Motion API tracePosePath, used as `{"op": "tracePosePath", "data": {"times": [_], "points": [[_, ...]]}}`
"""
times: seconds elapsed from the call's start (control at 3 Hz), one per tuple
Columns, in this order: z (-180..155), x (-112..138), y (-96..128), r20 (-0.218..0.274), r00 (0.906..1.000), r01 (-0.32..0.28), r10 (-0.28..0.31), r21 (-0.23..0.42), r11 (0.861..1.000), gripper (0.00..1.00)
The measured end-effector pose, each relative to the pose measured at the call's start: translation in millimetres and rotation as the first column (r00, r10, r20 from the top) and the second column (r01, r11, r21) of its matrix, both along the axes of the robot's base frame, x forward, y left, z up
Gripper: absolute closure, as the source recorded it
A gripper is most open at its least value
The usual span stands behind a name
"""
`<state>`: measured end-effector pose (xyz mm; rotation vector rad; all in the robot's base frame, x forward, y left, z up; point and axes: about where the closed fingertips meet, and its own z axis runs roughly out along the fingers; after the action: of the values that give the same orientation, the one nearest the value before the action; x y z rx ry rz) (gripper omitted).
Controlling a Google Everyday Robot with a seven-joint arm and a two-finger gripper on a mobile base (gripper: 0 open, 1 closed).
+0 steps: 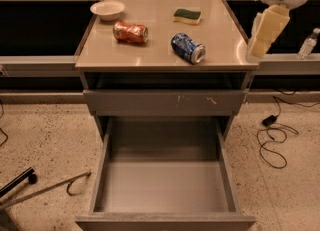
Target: Place pepsi can into middle drawer
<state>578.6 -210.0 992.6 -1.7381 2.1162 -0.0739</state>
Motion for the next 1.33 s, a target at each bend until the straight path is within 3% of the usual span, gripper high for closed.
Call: {"op": "tracePosePath", "data": {"times": [0.33,0.67,1.0,1.33], "points": [[8.5,53.3,9.5,0.064,0.9976,0.024,-0.026,0.028,0.999,0.0],[8.3,53.6,9.7,0.064,0.9976,0.024,-0.026,0.028,0.999,0.0],[-7.0,80.5,31.7,0.069,0.9966,0.042,-0.044,0.028,0.999,0.0],[-26.2,106.1,53.7,0.054,0.9905,0.122,-0.126,0.075,0.99,0.0]]}}
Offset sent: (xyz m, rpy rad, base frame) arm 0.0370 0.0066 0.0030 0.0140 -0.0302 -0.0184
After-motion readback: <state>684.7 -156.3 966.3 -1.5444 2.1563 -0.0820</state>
